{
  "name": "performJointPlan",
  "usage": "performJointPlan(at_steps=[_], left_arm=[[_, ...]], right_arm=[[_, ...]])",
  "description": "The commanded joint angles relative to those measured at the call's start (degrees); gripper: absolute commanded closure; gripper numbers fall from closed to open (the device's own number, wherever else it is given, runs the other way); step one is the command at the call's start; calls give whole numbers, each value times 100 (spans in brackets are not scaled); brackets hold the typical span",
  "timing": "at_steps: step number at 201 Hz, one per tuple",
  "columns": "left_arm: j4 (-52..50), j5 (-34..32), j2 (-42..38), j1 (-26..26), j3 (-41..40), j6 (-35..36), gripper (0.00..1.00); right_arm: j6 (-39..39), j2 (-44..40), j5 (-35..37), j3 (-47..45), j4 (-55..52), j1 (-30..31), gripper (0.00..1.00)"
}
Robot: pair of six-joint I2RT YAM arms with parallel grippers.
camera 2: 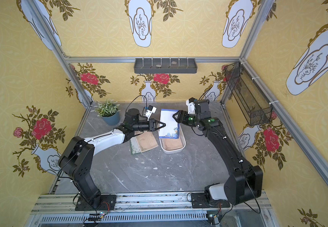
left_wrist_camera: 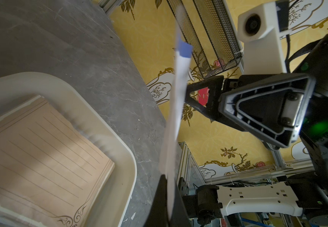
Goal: Take out the stationery paper from the storage box
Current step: Place the stationery paper at the center of the board.
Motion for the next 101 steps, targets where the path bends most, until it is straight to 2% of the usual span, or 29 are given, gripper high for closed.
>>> performJointPlan(at_steps=[1,24,39,80,101], left_arm=[[41,324,-134,1,3,165,100],[51,502,-301,-5,77,155,100],[69,596,-408,-8,132,137,100],[78,707,-617,-8,152,129,100],[78,716,-627,-8,158,120,100]], right_arm=[[-83,-460,-827,-407,584,-440,14],[216,-886,-2861,-1144,1996,-933,10],[725,-1020,-3763,-1651,3181,-1021,8],[2320,-789,-4663,-2430,5866,-1022,9],[2557,-595,-4724,-2518,6285,-1022,12]])
